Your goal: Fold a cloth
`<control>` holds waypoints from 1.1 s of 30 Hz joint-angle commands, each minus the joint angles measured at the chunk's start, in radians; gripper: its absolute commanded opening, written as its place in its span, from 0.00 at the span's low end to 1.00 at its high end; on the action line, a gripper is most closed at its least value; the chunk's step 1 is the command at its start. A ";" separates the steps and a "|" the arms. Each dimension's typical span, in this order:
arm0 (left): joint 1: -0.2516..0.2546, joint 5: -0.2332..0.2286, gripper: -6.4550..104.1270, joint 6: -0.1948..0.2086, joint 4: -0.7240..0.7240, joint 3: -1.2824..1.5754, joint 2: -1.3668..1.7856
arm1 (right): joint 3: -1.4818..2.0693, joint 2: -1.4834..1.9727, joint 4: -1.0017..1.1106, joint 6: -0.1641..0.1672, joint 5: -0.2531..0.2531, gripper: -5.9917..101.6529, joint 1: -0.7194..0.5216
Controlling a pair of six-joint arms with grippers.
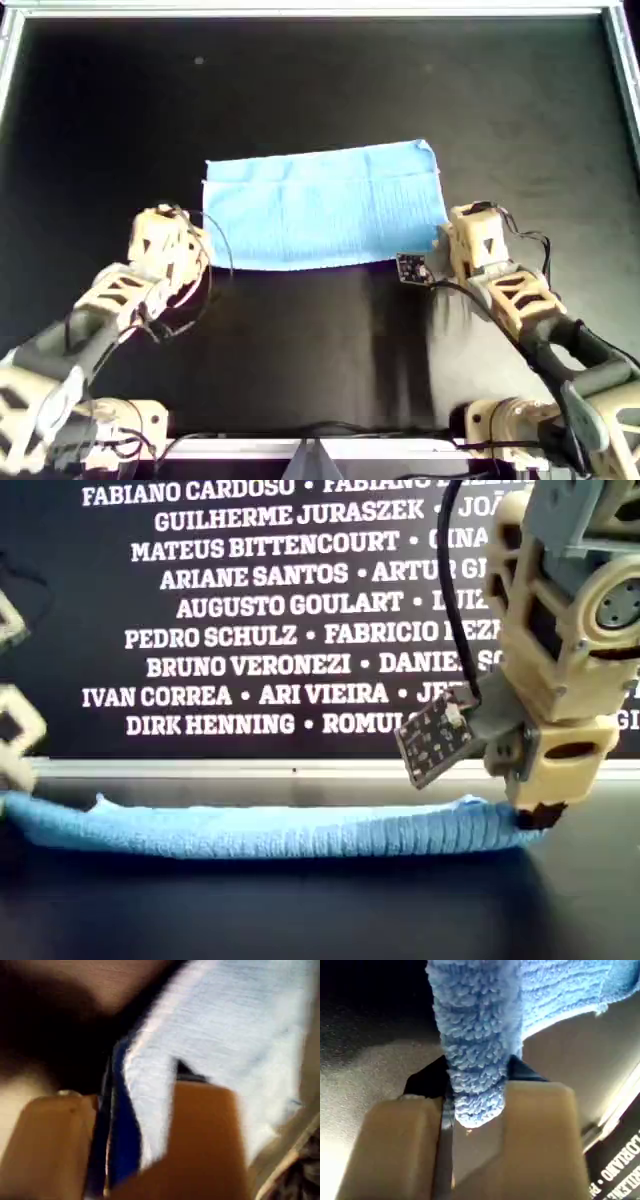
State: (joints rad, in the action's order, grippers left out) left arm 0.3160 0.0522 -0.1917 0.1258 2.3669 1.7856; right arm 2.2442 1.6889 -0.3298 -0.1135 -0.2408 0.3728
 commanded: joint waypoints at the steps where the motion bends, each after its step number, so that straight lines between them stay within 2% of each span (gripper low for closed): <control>1: -0.014 0.002 0.66 -0.006 0.002 0.044 0.156 | -0.005 0.077 0.026 0.000 0.002 0.60 0.000; 7: -0.021 0.000 0.69 -0.006 0.002 0.221 0.445 | 0.084 0.298 0.023 -0.005 0.002 0.61 -0.011; 12: -0.023 -0.011 0.69 -0.006 0.002 0.341 0.699 | 0.252 0.640 0.023 0.011 -0.017 0.61 -0.017; 16: -0.021 -0.091 0.69 -0.008 0.002 0.402 0.876 | 0.405 0.882 0.023 0.012 -0.015 0.61 -0.005; 22: -0.021 -0.195 0.69 -0.008 0.002 0.502 1.003 | 0.535 0.997 0.023 0.012 -0.017 0.61 -0.015; 27: -0.021 -0.316 0.69 -0.008 0.002 0.566 1.183 | 0.552 1.062 0.023 0.011 -0.020 0.62 -0.021; 29: -0.021 -0.365 0.69 -0.008 0.002 0.571 1.275 | 0.554 1.131 0.023 0.011 -0.025 0.62 -0.051; 33: -0.021 -0.449 0.69 -0.008 0.002 0.548 1.322 | 0.546 1.319 0.023 0.012 -0.067 0.62 -0.187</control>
State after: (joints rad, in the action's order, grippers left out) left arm 0.3160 -0.3513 -0.1933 0.1258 2.9483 3.0680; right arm 2.8118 2.8854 -0.3298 -0.1074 -0.2838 0.2623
